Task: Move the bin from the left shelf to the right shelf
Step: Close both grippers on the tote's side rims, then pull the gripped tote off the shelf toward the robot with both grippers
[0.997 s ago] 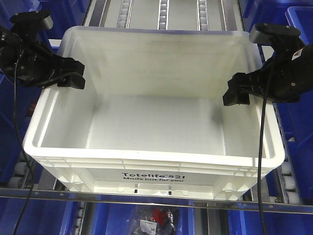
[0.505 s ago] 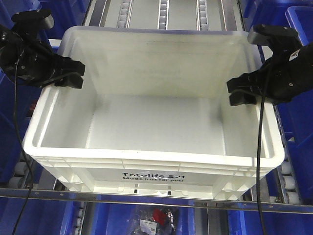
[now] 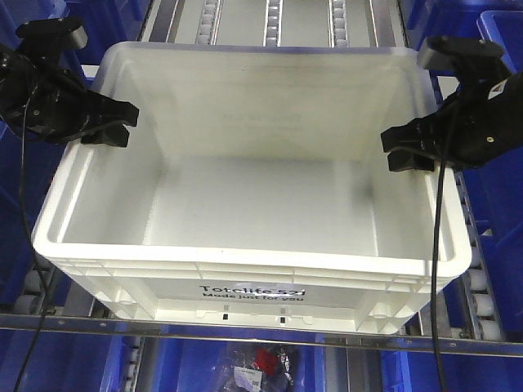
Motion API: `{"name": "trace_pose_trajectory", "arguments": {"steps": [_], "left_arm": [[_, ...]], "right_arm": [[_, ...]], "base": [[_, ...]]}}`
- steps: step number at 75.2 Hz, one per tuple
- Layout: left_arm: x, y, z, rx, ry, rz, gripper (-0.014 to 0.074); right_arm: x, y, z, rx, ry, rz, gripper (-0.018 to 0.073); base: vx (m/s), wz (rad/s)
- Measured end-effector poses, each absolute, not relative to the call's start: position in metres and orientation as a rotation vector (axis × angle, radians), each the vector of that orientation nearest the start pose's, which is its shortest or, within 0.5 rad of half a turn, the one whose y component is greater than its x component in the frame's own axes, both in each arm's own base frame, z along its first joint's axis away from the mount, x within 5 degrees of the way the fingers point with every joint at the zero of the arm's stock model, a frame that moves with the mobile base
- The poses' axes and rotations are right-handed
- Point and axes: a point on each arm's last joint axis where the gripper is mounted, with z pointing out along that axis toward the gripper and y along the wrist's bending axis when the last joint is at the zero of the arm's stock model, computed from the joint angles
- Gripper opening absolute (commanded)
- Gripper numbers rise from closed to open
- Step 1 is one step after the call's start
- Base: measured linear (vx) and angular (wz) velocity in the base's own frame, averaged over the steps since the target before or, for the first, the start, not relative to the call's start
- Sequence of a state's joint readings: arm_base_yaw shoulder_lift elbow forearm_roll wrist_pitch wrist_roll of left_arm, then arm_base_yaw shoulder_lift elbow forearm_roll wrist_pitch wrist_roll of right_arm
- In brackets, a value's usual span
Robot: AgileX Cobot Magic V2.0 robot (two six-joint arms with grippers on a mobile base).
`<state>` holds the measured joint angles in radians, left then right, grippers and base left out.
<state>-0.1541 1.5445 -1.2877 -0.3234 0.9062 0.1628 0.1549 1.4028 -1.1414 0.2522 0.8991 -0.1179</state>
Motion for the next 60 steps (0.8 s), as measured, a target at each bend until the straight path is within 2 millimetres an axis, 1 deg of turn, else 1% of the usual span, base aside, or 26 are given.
{"name": "trace_pose_trajectory", "arguments": {"steps": [11,26,41,60], "left_arm": [[0.315,-0.073,0.313,0.247,2.598,-0.416,-0.0004],[0.301,-0.071,0.331,0.244,2.547,-0.42,-0.0001],[0.292,-0.069,0.345,0.242,2.503,-0.415,0.0],[0.283,-0.067,0.354,0.24,2.481,-0.414,0.0]], "right_arm": [[0.271,0.06,0.319,-0.216,2.595,0.327,-0.0005],[0.262,0.059,0.33,-0.212,2.561,0.334,-0.0005],[0.257,0.06,0.334,-0.214,2.558,0.349,-0.0005],[0.252,0.06,0.338,-0.221,2.557,0.363,-0.0005]], "base": [[0.0,0.0],[0.0,0.0],[0.0,0.0],[0.0,0.0]]}}
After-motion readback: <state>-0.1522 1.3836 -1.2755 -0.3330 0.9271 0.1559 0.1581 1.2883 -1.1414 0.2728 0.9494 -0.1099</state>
